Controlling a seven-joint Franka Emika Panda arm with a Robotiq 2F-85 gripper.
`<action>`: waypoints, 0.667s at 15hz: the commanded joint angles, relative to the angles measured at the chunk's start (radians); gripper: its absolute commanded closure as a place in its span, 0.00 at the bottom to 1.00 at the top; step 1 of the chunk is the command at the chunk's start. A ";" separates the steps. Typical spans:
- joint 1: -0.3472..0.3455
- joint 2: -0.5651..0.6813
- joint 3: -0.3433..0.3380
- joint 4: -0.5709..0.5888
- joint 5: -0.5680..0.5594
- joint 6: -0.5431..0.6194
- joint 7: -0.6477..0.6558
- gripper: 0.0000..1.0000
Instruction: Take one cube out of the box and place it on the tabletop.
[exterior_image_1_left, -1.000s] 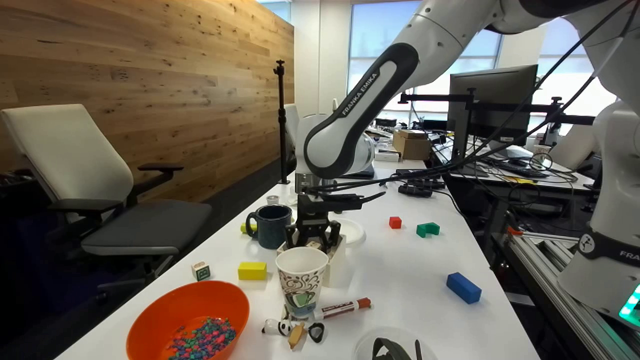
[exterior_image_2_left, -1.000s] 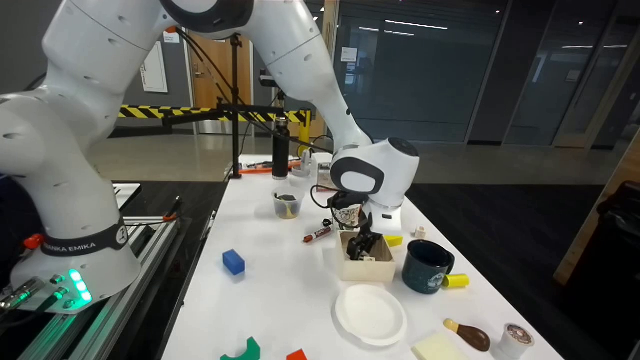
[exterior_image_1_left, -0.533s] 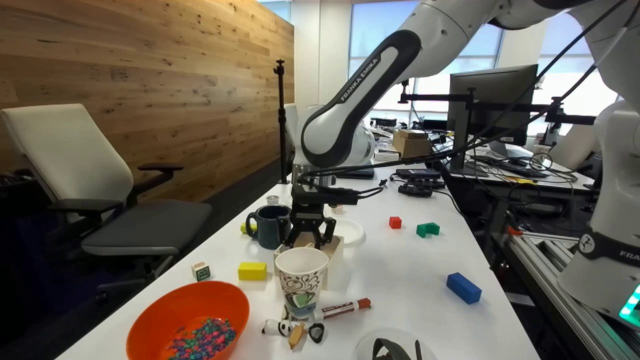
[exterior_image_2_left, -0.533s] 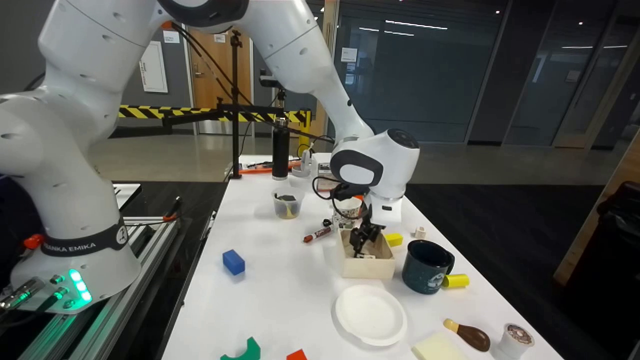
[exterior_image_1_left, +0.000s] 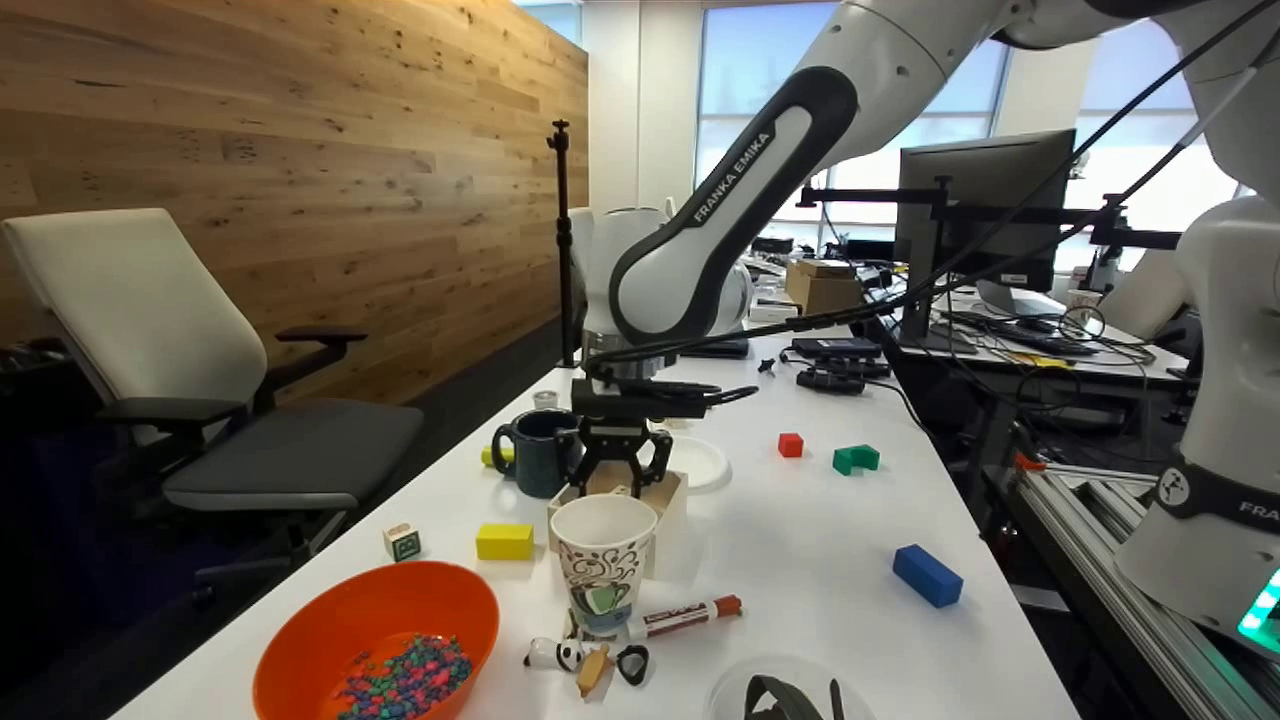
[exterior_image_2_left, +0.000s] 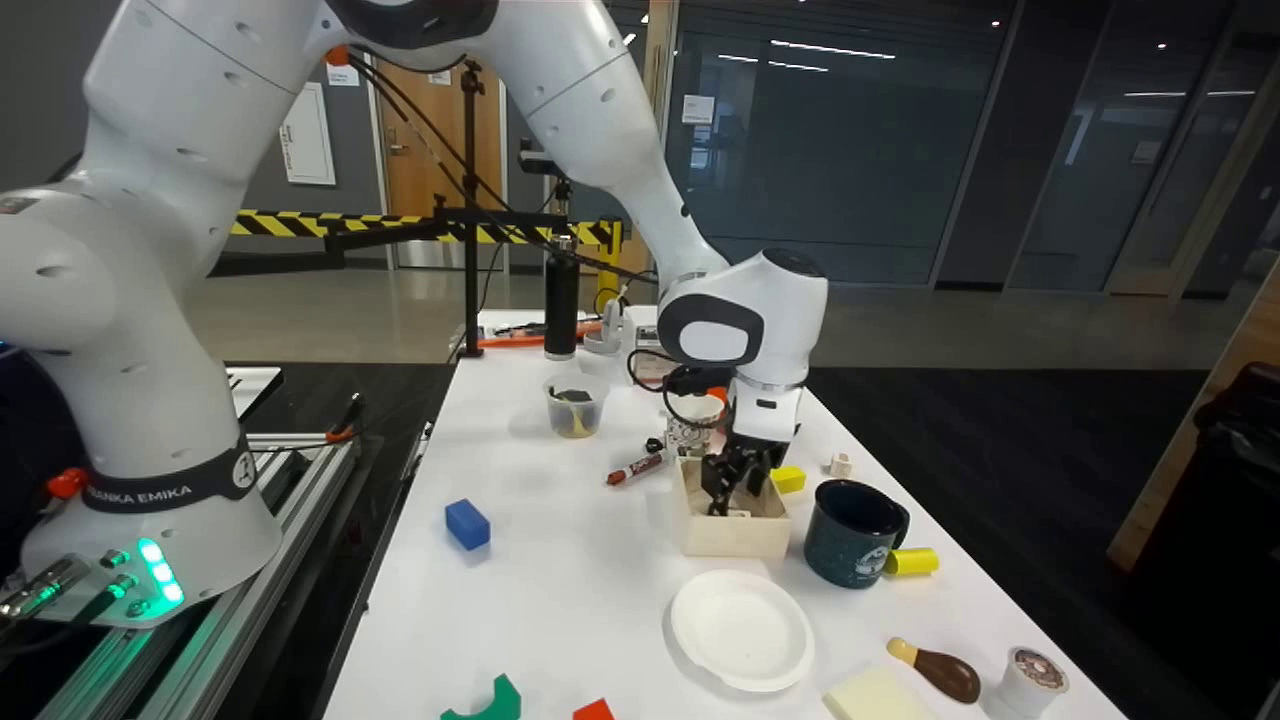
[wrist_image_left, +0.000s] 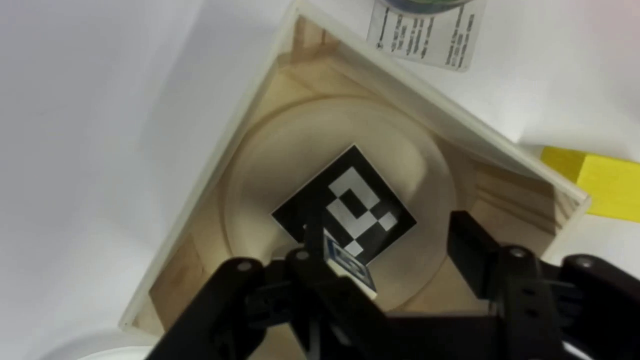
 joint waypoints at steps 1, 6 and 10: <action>0.032 -0.026 -0.025 -0.039 -0.067 0.015 0.114 0.34; 0.053 -0.033 -0.061 -0.061 -0.114 0.024 0.257 0.43; 0.047 -0.043 -0.069 -0.074 -0.121 0.026 0.338 0.37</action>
